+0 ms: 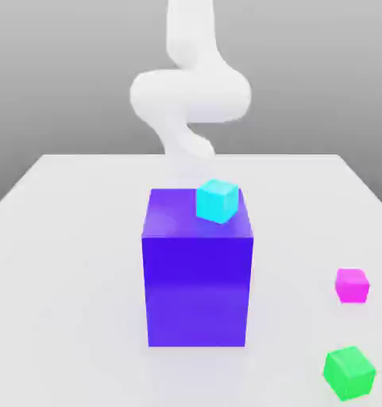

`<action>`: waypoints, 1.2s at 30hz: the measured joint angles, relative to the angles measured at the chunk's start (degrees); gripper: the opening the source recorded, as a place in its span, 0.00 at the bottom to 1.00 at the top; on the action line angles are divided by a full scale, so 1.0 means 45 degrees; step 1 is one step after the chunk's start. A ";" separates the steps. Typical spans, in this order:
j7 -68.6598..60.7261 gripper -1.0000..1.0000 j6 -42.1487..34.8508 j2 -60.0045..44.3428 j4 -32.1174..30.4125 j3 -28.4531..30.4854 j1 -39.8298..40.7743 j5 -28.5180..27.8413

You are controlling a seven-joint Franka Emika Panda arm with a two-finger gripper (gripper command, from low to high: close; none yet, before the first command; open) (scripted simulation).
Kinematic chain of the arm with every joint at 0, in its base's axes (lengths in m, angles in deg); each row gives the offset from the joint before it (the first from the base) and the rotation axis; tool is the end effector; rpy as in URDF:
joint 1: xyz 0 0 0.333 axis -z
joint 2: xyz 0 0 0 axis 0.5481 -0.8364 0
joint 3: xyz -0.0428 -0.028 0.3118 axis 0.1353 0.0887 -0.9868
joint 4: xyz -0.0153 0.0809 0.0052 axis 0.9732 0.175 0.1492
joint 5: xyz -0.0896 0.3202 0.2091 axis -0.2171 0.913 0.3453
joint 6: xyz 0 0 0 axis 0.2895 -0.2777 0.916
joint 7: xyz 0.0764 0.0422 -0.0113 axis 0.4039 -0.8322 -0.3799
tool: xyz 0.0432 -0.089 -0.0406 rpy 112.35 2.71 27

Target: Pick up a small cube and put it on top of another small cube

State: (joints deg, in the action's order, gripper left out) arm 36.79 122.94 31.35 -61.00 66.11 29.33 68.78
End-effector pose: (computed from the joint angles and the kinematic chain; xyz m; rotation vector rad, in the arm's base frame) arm 0.3801 0.0358 0.6627 -2.5676 0.8604 -0.9384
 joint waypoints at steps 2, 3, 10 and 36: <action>-0.0759 0.50 0.0571 -0.0988 -0.0456 -0.0253 -0.0717 0.0097; -0.1124 0.50 0.0845 -0.1459 -0.0675 -0.0380 -0.1059 0.0142; -0.3530 0.50 0.2723 -0.4677 -0.2175 -0.1466 -0.3277 0.0339; -0.4527 0.00 0.8190 -1.3302 -0.4165 -0.1322 -0.8396 -0.3666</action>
State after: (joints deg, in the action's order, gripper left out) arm 16.42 159.80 -28.51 -79.75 60.16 -8.45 52.28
